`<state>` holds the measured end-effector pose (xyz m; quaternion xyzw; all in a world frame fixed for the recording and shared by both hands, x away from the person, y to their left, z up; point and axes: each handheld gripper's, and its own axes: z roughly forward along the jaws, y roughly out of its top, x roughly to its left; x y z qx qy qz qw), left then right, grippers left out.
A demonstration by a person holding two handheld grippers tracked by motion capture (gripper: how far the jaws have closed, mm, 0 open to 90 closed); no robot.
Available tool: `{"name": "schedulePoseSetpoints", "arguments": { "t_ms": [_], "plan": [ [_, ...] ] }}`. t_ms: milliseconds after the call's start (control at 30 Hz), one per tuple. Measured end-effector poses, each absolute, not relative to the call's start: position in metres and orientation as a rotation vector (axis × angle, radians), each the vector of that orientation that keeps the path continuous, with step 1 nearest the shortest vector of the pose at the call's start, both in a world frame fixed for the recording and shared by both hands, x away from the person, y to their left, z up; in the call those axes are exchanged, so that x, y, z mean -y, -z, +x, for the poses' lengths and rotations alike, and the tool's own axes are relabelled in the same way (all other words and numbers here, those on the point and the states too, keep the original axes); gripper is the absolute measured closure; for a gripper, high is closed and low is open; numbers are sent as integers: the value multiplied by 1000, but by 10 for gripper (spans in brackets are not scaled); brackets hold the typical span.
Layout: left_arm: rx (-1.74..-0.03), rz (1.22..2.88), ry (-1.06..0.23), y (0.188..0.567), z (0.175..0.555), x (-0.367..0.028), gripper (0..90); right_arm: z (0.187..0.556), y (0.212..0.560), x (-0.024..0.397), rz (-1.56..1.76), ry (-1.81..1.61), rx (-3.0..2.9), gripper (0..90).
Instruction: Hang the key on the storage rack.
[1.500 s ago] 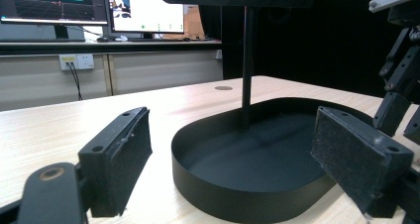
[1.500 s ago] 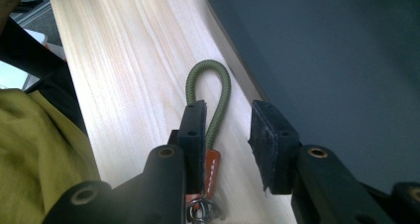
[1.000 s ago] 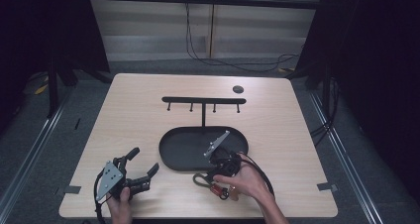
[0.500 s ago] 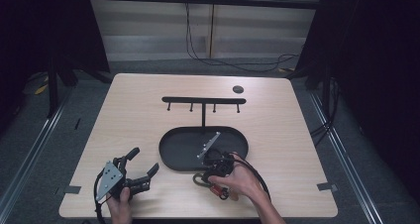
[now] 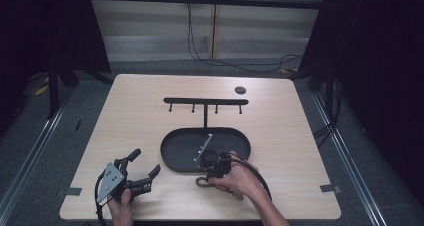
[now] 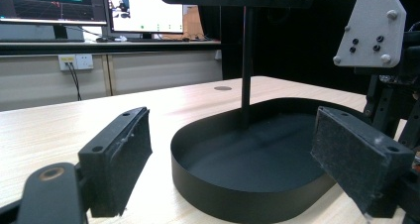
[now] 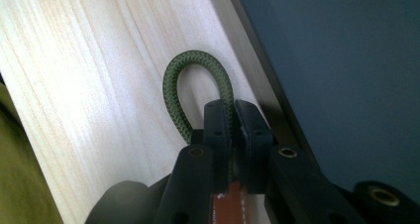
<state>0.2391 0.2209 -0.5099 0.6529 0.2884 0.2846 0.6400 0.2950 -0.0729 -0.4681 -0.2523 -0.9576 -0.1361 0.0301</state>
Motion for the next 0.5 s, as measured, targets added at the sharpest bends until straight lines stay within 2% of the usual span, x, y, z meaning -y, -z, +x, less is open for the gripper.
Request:
{"name": "schedulePoseSetpoints", "arguments": {
  "t_ms": [500],
  "plan": [
    [-673,1478,-643,510,238,-220,154,297,450,70,-740,389,2977,858]
  ]
}}
